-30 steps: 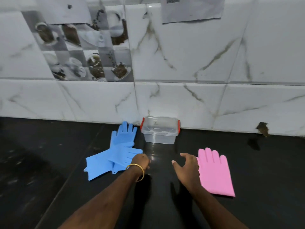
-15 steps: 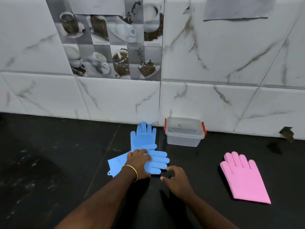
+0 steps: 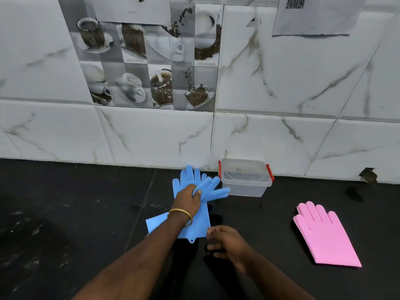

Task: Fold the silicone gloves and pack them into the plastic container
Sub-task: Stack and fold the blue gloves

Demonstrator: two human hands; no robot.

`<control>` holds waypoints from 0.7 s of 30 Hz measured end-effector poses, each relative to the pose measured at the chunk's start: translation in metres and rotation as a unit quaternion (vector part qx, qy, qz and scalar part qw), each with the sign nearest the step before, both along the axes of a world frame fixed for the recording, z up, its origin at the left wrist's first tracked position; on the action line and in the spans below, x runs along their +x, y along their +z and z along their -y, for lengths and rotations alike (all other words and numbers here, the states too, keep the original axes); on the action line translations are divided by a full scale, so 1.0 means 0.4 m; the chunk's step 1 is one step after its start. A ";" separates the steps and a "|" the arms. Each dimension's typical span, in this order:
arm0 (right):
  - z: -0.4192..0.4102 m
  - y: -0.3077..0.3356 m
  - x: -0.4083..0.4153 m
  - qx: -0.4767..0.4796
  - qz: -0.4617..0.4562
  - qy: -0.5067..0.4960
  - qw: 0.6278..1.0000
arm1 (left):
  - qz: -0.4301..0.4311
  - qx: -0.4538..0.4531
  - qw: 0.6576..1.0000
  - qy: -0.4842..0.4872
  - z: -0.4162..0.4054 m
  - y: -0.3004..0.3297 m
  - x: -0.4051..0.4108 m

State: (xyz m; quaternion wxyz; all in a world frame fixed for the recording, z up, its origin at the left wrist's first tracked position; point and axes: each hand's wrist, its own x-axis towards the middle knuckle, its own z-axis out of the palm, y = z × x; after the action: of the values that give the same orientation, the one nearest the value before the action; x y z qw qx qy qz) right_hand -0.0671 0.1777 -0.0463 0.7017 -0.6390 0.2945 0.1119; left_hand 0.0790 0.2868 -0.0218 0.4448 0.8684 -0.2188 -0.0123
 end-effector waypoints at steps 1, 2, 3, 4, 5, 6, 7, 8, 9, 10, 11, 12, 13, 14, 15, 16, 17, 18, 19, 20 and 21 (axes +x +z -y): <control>-0.003 0.006 0.009 0.010 0.013 -0.004 1.000 | -0.013 -0.029 0.999 0.008 0.000 0.017 0.007; -0.005 0.014 0.017 0.019 0.028 -0.006 0.999 | -0.025 -0.050 0.998 0.014 -0.001 0.034 0.015; -0.006 0.025 0.024 0.032 0.042 -0.009 0.999 | -0.038 -0.066 0.997 0.017 0.000 0.052 0.024; -0.005 0.034 0.032 0.045 0.056 -0.015 0.997 | -0.053 -0.081 0.995 0.017 0.002 0.070 0.032; -0.006 0.046 0.039 0.055 0.073 -0.026 0.995 | -0.069 -0.094 0.993 0.010 0.003 0.091 0.039; -0.007 0.059 0.045 0.057 0.093 -0.041 0.993 | -0.084 -0.104 0.991 -0.006 0.005 0.113 0.044; -0.006 0.076 0.050 0.052 0.119 -0.066 0.989 | -0.097 -0.108 0.989 -0.028 0.007 0.136 0.046; -0.001 0.091 0.054 0.042 0.152 -0.096 0.983 | -0.105 -0.107 0.987 -0.053 0.008 0.162 0.045; 0.008 0.105 0.058 0.035 0.182 -0.127 0.974 | -0.111 -0.107 0.985 -0.077 0.010 0.188 0.045; 0.024 0.117 0.058 0.046 0.200 -0.151 0.967 | -0.115 -0.108 0.983 -0.098 0.011 0.214 0.043; 0.045 0.125 0.057 0.087 0.206 -0.161 0.961 | -0.125 -0.112 0.979 -0.117 0.011 0.239 0.039; 0.070 0.130 0.053 0.160 0.204 -0.161 0.952 | -0.146 -0.122 0.972 -0.141 0.009 0.264 0.034; 0.095 0.136 0.043 0.256 0.201 -0.155 0.933 | -0.184 -0.138 0.958 -0.169 0.008 0.287 0.029; 0.116 0.143 0.029 0.347 0.206 -0.150 0.903 | -0.230 -0.156 0.939 -0.203 0.007 0.307 0.024; 0.130 0.157 0.012 0.419 0.225 -0.140 0.869 | -0.269 -0.169 0.918 -0.237 0.007 0.325 0.018; 0.135 0.170 -0.002 0.453 0.247 -0.123 0.848 | -0.292 -0.179 0.901 -0.267 0.007 0.341 0.013; 0.133 0.183 -0.009 0.460 0.271 -0.098 0.840 | -0.306 -0.189 0.888 -0.288 0.010 0.354 0.010; 0.122 0.199 -0.014 0.456 0.289 -0.075 0.838 | -0.314 -0.200 0.878 -0.301 0.015 0.364 0.007; 0.106 0.218 -0.017 0.450 0.305 -0.048 0.838 | -0.319 -0.207 0.873 -0.305 0.021 0.371 0.004; 0.089 0.237 -0.018 0.434 0.323 -0.027 0.841 | -0.318 -0.208 0.873 -0.305 0.027 0.376 0.003; 0.076 0.253 -0.021 0.421 0.341 -0.008 0.840 | -0.315 -0.202 0.877 -0.300 0.032 0.379 0.002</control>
State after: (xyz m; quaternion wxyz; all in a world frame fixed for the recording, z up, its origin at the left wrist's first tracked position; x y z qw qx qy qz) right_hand -0.0755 0.1475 0.0550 0.9603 -0.2769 -0.0337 -0.0058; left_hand 0.0797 0.2741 0.1298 0.6307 0.6028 -0.3148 -0.3737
